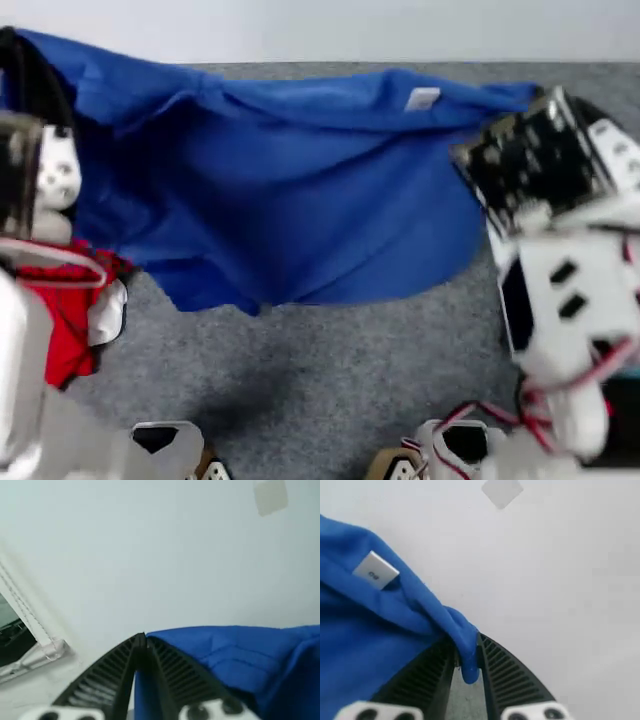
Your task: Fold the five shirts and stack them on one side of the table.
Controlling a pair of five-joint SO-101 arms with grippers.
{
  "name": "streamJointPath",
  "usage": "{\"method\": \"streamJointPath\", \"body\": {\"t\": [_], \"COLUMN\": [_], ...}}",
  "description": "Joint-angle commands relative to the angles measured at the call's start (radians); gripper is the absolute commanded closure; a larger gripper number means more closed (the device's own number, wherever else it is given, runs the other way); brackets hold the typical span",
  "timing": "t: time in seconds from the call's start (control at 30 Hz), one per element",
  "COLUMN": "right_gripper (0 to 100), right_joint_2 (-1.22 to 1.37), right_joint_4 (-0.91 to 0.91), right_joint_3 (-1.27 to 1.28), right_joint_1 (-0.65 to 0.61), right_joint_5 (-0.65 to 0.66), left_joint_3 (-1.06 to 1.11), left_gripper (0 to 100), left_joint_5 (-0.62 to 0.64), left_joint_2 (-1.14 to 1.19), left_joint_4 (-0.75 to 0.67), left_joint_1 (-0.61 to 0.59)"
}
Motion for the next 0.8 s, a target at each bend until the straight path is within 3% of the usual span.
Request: {"method": "streamJointPath", "body": {"t": [0.0,0.33,0.6,0.77], "right_gripper": [98.8,98.8,98.8,98.8], "right_joint_2": [-0.073,-0.142,0.018,0.179], "right_joint_4": [0.039,0.045,0.035,-0.045], "right_joint_3": [-0.046,-0.031,0.176,0.41], "right_joint_1": [0.016,0.018,0.013,0.012], "right_joint_5": [0.012,0.08,0.081,0.08], "left_joint_3": [-0.124,-0.246,0.099,0.352], "left_gripper": [100,100,100,100], "left_joint_5": [-0.032,-0.051,-0.078,-0.12], "left_joint_2": [-0.017,0.0,0.149,0.322], "left_joint_4": [0.048,0.103,0.106,-0.055], "left_joint_1": [0.005,0.005,0.005,0.002]}}
